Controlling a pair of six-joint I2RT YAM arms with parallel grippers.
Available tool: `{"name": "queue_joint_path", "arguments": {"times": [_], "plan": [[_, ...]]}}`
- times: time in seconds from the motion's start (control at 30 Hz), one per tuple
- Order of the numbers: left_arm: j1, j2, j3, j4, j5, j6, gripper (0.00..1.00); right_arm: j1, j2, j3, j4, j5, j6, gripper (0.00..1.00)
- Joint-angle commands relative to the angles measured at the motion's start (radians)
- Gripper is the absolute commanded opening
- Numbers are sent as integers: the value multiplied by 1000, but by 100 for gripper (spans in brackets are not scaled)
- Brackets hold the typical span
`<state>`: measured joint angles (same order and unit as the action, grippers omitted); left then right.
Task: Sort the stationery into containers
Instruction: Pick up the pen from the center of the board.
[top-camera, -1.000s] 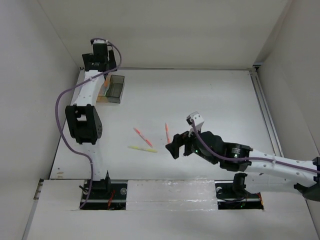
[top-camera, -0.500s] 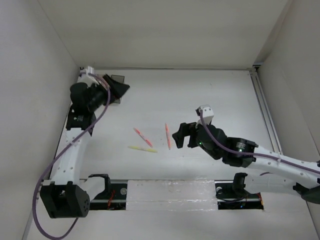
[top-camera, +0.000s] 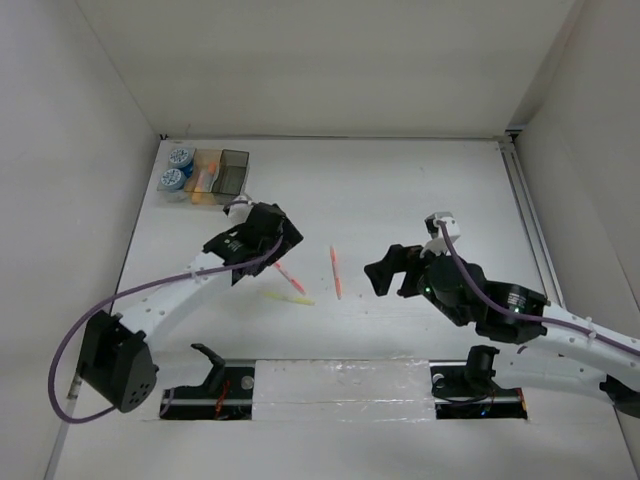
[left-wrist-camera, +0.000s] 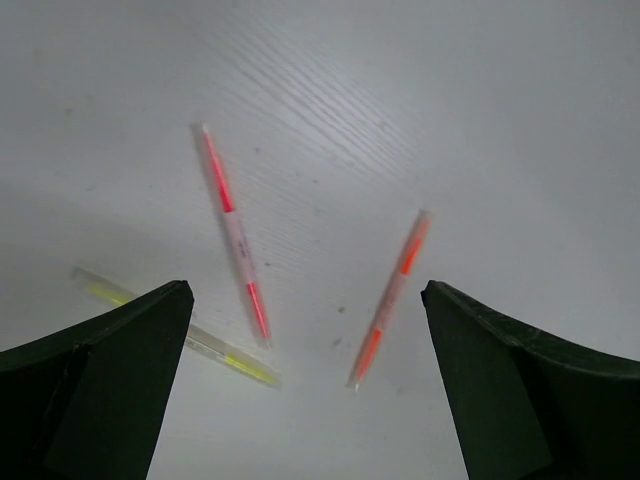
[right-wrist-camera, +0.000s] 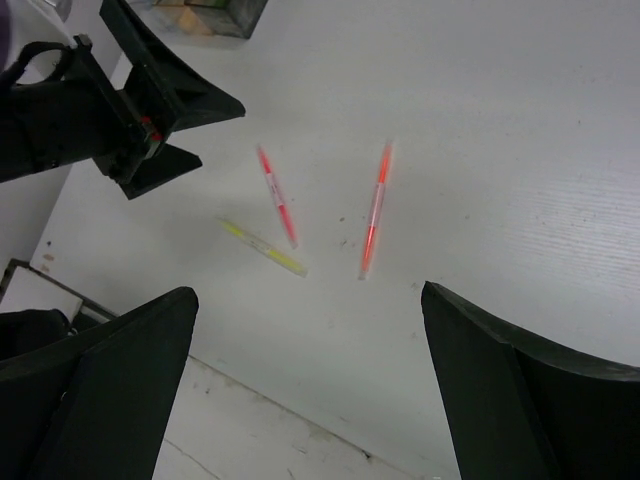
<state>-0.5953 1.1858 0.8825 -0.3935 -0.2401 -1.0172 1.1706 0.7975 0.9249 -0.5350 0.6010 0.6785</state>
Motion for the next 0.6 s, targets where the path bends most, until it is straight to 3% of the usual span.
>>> {"name": "queue_joint_path", "arguments": {"times": [0.0, 0.2, 0.3, 0.57], "plan": [[-46, 106, 75, -227, -324, -277, 100, -6, -9, 2, 32, -18, 9, 100], [-55, 274, 157, -246, -318, -322, 100, -6, -9, -29, 70, -38, -11, 100], [-55, 351, 187, -266, -298, -369, 94, -6, -9, -29, 81, -59, -29, 100], [-55, 480, 228, -231, -215, -360, 90, -6, -37, -29, 81, -41, -39, 100]]}}
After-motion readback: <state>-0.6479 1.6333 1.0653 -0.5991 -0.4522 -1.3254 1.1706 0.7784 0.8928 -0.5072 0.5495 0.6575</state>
